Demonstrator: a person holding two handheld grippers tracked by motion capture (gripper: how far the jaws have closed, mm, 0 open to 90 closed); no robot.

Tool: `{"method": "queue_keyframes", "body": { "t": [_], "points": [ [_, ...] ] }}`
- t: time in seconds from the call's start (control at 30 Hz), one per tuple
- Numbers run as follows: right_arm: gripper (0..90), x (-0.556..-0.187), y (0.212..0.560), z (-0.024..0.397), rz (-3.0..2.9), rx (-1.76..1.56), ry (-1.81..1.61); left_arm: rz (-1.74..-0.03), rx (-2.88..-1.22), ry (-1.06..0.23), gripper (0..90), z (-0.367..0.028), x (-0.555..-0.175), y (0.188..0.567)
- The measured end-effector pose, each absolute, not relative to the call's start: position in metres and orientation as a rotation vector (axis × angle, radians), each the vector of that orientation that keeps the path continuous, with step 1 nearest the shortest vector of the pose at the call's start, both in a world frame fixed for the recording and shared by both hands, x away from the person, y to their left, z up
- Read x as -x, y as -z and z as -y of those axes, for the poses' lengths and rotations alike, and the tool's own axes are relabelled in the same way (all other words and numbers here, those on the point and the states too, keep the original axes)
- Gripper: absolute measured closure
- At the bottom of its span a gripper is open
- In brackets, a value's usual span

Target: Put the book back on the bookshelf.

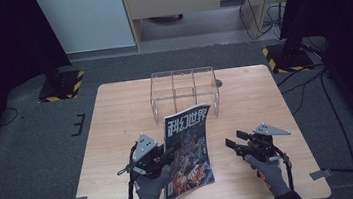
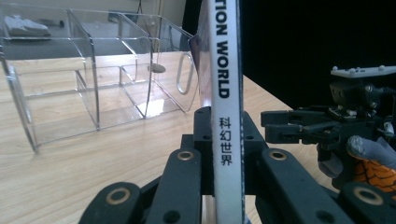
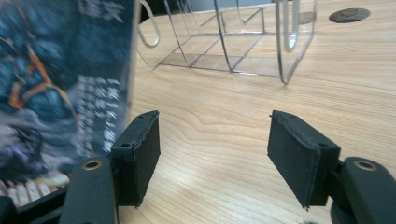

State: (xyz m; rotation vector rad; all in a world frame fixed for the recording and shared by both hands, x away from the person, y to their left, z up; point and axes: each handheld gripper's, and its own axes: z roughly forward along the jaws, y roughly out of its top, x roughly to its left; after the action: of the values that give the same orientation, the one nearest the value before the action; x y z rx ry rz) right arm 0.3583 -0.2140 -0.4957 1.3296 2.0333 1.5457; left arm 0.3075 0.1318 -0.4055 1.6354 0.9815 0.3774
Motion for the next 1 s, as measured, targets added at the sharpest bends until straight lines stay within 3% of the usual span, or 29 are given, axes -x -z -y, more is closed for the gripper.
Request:
{"method": "queue_keyframes", "body": {
  "t": [0.47, 1.0],
  "points": [
    [25.4, -0.361, 0.497, 0.221, -1.995, -1.362, -1.428, -0.998, -1.593, -0.486, 82.3, -0.146, -0.314, 0.374],
    [19.2, -0.364, 0.516, 0.242, -2.036, -1.44, -1.115, -1.072, -1.575, -0.524, 82.3, -0.166, -0.337, 0.357]
  ]
}}
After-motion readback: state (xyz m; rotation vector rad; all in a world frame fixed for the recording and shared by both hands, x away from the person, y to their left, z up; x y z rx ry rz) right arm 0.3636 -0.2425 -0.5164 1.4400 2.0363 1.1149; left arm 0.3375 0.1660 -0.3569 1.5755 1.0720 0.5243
